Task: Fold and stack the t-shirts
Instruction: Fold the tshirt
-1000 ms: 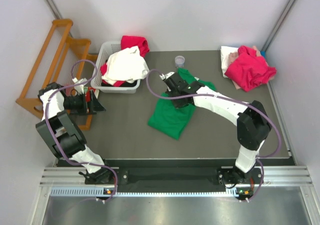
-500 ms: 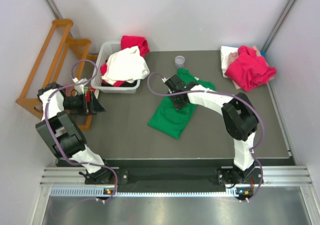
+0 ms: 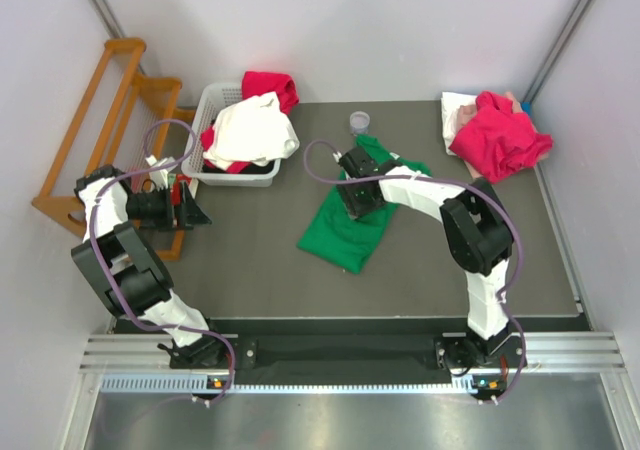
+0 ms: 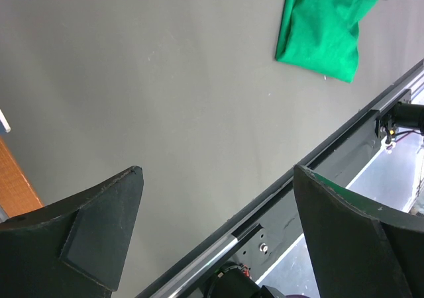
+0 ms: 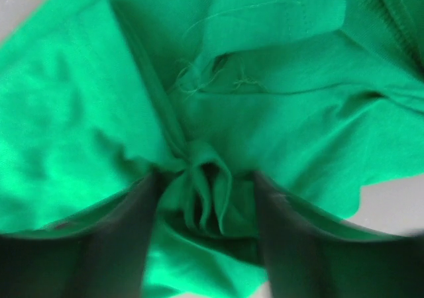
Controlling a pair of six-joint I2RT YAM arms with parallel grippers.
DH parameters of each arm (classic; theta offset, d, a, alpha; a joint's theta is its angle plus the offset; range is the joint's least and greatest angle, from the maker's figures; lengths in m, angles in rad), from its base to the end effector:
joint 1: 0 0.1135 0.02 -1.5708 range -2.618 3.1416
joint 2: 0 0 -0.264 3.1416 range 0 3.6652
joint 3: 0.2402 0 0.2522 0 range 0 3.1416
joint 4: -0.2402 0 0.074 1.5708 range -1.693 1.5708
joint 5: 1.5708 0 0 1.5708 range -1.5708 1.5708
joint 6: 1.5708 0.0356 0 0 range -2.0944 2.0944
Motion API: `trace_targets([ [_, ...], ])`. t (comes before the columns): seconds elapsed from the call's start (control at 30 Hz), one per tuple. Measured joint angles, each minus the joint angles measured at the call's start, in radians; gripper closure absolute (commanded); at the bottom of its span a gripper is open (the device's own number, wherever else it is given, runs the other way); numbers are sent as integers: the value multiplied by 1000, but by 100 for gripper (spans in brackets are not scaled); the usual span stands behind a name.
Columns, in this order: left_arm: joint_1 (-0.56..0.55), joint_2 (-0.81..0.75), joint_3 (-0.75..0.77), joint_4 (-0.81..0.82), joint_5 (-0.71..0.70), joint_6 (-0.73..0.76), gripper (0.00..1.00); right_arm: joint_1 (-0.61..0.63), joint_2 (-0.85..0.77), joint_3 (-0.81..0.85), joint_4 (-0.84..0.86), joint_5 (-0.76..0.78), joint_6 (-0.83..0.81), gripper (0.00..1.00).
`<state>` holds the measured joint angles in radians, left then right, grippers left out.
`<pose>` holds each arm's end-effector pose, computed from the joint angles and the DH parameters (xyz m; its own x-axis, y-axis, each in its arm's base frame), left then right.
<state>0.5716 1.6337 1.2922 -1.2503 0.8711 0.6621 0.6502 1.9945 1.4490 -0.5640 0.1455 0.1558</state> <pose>0.2548 0.1315 0.2546 -0.8857 -0.0989 -0.4537 0.2315 0.7528 -0.6162 0.3356 0.2487 0.1805 -0.7891 -0.4072 -0.4599 -0.4303 0.9007 -0.0592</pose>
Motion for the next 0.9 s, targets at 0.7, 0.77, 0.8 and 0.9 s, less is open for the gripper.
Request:
trace_targets([
  [0.7, -9, 5, 45, -112, 43, 150, 1, 10, -141, 177, -93, 239, 69, 5],
  [0.77, -47, -2, 39, -101, 45, 159, 1, 37, -251, 68, -89, 228, 92, 5],
  [0.8, -80, -10, 31, -95, 44, 155, 1, 54, -293, 28, -93, 222, 101, 5],
  [0.9, -279, -79, -42, -36, 5, 81, 1, 138, -423, -132, -80, 182, 157, 5],
])
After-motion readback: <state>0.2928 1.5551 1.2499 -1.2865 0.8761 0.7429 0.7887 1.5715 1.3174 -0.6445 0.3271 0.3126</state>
